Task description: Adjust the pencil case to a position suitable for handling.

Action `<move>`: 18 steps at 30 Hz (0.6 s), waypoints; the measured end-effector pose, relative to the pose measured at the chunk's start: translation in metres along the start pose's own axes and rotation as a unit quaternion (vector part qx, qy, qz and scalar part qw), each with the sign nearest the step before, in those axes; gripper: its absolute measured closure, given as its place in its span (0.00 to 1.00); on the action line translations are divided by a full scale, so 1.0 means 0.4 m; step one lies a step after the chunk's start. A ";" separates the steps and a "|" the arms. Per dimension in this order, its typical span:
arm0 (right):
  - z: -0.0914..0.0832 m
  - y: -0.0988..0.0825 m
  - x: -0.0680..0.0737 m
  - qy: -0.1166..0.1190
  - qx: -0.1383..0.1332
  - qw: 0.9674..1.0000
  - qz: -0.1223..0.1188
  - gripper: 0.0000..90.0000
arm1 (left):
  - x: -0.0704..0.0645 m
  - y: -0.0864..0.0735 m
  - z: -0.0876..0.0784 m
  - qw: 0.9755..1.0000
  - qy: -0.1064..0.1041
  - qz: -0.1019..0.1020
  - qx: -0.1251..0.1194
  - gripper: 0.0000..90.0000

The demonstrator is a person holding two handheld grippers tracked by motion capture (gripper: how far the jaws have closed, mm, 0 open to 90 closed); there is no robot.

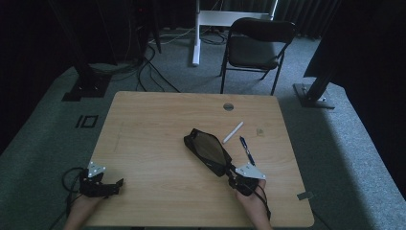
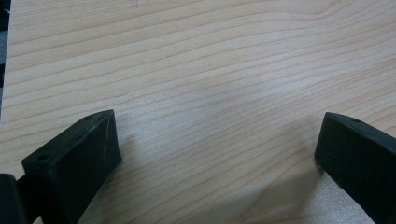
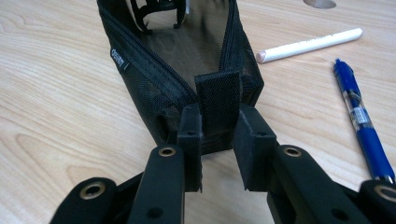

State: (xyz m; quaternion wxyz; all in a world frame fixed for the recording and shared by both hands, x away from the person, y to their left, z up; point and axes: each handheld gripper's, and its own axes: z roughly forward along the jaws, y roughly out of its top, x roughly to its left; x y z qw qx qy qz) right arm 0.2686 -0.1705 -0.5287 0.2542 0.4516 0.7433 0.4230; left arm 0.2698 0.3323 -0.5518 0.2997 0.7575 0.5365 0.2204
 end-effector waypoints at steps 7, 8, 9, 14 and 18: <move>-0.028 -0.016 0.014 -0.002 0.000 1.000 -0.004 0.81 | 0.000 0.000 0.000 1.000 0.000 0.000 0.000 0.00; -0.033 -0.020 0.016 -0.002 0.000 1.000 -0.003 0.81 | 0.000 0.000 0.000 1.000 0.000 0.000 0.000 0.00; -0.033 -0.020 0.016 -0.002 0.000 1.000 -0.003 0.81 | 0.000 0.000 0.000 1.000 0.000 0.000 0.000 0.00; -0.044 -0.031 0.016 0.003 -0.001 1.000 0.002 0.81 | 0.000 0.001 0.001 1.000 0.000 0.000 0.000 0.00; -0.050 -0.034 0.018 0.002 -0.003 1.000 0.003 0.81 | 0.000 0.001 0.001 1.000 0.000 0.000 0.000 0.00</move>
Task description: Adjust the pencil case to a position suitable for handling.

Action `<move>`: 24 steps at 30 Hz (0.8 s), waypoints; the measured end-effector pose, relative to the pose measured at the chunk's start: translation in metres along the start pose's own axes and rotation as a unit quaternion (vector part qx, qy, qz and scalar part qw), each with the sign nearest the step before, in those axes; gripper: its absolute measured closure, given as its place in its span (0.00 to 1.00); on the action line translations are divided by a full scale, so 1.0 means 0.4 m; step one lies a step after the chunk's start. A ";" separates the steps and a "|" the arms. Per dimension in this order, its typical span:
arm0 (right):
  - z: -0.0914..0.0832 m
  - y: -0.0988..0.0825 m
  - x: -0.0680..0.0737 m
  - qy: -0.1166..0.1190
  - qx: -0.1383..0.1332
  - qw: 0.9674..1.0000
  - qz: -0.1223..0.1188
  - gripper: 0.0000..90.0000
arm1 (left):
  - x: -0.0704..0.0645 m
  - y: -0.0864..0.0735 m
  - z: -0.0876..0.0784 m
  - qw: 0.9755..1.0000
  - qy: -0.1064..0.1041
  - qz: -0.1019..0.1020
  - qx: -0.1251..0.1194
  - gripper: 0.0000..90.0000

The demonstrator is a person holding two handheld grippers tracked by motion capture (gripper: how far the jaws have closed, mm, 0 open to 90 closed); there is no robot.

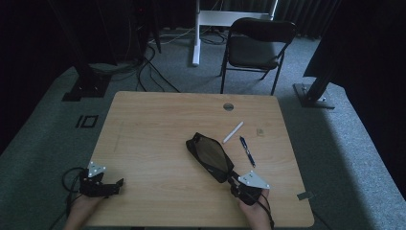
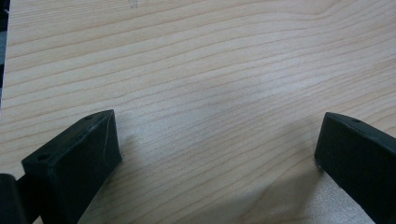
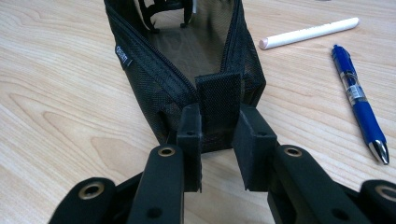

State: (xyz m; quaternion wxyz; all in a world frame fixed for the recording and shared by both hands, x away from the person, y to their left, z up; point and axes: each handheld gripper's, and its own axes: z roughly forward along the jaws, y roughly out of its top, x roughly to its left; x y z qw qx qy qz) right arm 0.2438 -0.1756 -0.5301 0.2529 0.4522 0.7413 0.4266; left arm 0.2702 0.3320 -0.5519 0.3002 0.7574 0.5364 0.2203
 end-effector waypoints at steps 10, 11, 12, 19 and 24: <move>-0.025 -0.012 0.006 -0.001 0.001 1.000 0.003 0.81 | 0.000 0.000 0.000 1.000 0.000 0.000 0.000 0.00; -0.026 -0.012 0.008 0.002 0.004 1.000 0.004 0.81 | 0.000 0.000 0.000 1.000 0.000 0.000 0.000 0.00; -0.026 -0.011 0.009 0.004 0.005 1.000 0.003 0.79 | 0.000 0.000 0.000 1.000 0.000 0.000 0.000 0.00; -0.033 0.005 0.014 0.026 0.000 1.000 0.001 0.71 | 0.000 0.000 0.000 1.000 0.000 0.000 0.000 0.00; -0.047 0.030 0.001 0.023 -0.016 1.000 0.000 0.69 | 0.000 0.000 0.000 1.000 0.000 0.000 0.000 0.00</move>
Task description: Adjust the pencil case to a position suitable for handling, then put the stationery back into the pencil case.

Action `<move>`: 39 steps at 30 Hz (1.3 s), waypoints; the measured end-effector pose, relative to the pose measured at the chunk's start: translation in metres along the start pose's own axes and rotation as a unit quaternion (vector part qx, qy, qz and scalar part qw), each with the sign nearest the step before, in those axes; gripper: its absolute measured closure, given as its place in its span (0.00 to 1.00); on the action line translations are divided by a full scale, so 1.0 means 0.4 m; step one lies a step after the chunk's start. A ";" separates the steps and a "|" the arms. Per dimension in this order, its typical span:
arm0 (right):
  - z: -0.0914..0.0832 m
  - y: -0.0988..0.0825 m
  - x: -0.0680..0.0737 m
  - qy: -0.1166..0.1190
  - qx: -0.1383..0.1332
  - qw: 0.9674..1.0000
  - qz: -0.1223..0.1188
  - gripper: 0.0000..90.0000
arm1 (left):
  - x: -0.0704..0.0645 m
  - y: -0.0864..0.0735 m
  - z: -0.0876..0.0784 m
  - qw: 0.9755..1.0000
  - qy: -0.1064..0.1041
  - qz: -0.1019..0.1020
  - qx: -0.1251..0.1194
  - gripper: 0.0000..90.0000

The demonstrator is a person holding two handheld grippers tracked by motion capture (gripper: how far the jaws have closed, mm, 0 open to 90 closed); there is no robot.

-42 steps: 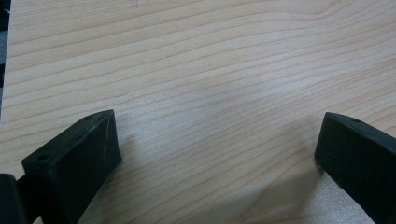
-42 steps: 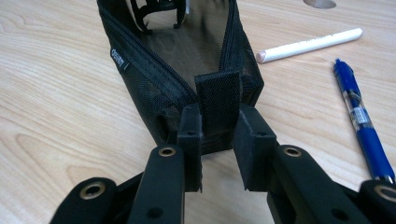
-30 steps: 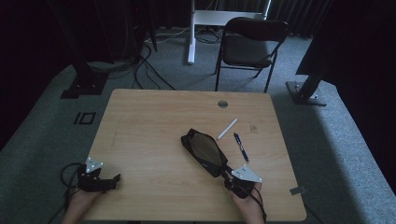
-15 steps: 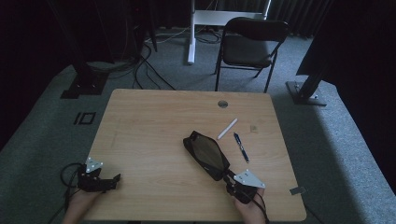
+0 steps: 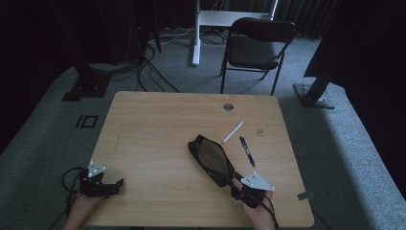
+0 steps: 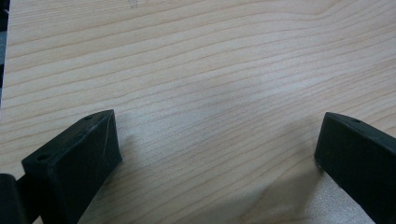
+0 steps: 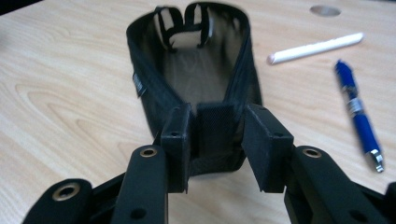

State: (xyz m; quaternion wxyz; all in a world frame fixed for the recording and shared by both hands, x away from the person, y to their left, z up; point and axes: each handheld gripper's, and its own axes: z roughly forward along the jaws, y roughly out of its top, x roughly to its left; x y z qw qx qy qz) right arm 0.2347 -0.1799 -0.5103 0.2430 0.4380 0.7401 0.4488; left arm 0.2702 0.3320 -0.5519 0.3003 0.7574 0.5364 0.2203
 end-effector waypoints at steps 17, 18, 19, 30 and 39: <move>-0.035 0.064 -0.069 0.005 -0.046 0.999 0.011 0.54 | 0.000 0.000 0.000 1.000 0.000 0.000 0.000 0.00; -0.037 0.065 -0.072 0.004 -0.049 0.999 0.013 0.54 | 0.000 0.000 0.000 1.000 0.000 0.000 0.000 0.00; -0.037 0.065 -0.072 0.004 -0.049 0.999 0.013 0.54 | 0.000 0.000 0.000 1.000 0.000 0.000 0.000 0.00; -0.047 0.084 -0.122 -0.017 -0.056 0.998 0.015 0.48 | 0.000 0.000 0.000 1.000 0.000 0.000 0.000 0.00; -0.013 0.097 -0.178 -0.032 -0.050 0.998 0.028 0.41 | 0.000 0.000 0.000 1.000 0.000 0.000 0.000 0.00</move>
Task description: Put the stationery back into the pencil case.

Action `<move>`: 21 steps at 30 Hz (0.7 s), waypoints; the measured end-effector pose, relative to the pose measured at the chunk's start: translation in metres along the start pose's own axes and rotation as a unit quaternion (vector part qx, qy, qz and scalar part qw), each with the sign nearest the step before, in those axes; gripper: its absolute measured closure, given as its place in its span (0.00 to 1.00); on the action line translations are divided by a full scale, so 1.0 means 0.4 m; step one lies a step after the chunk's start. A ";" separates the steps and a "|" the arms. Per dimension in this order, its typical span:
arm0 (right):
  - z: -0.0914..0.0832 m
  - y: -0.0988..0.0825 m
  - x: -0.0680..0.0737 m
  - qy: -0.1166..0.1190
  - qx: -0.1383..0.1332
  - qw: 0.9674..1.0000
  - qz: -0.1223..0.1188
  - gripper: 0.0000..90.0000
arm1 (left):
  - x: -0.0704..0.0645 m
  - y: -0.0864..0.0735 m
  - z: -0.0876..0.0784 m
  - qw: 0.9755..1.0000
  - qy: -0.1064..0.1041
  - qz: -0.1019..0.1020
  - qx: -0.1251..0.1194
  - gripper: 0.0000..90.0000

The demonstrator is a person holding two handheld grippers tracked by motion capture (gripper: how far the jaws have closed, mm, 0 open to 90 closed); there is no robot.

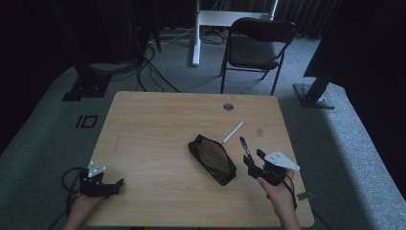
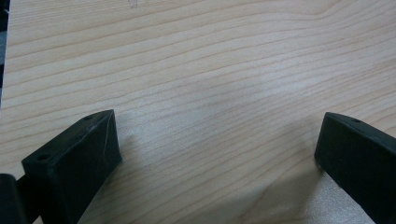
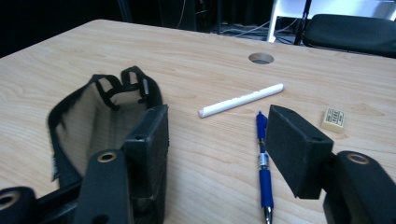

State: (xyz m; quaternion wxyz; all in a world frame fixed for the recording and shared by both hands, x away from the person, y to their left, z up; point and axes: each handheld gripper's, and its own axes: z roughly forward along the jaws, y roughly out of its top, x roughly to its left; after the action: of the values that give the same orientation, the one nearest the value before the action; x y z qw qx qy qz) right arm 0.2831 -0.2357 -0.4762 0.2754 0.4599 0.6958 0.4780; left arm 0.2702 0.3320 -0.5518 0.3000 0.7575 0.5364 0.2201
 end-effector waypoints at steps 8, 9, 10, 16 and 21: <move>0.049 -0.013 -0.037 -0.005 0.013 0.999 0.033 0.32 | 0.000 0.000 0.000 1.000 0.000 -0.001 -0.001 0.00; 0.056 -0.015 -0.041 -0.006 0.016 0.999 0.037 0.32 | 0.000 0.000 0.000 1.000 0.000 -0.001 0.000 0.00; 0.063 -0.016 -0.045 -0.009 0.018 0.999 0.037 0.32 | 0.000 0.000 0.000 1.000 0.000 -0.001 0.000 0.00; 0.107 -0.025 -0.073 -0.024 0.045 0.998 0.019 0.34 | 0.000 0.000 0.000 1.000 0.000 -0.001 -0.001 0.00; 0.147 -0.031 -0.092 -0.032 0.065 0.997 0.009 0.36 | 0.000 0.000 0.000 1.000 0.000 -0.001 -0.001 0.00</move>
State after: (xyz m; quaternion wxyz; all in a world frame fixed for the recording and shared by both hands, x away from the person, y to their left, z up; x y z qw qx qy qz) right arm 0.3422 -0.2462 -0.5127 0.2631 0.4983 0.7120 0.4190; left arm 0.2702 0.3319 -0.5519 0.3006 0.7569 0.5369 0.2202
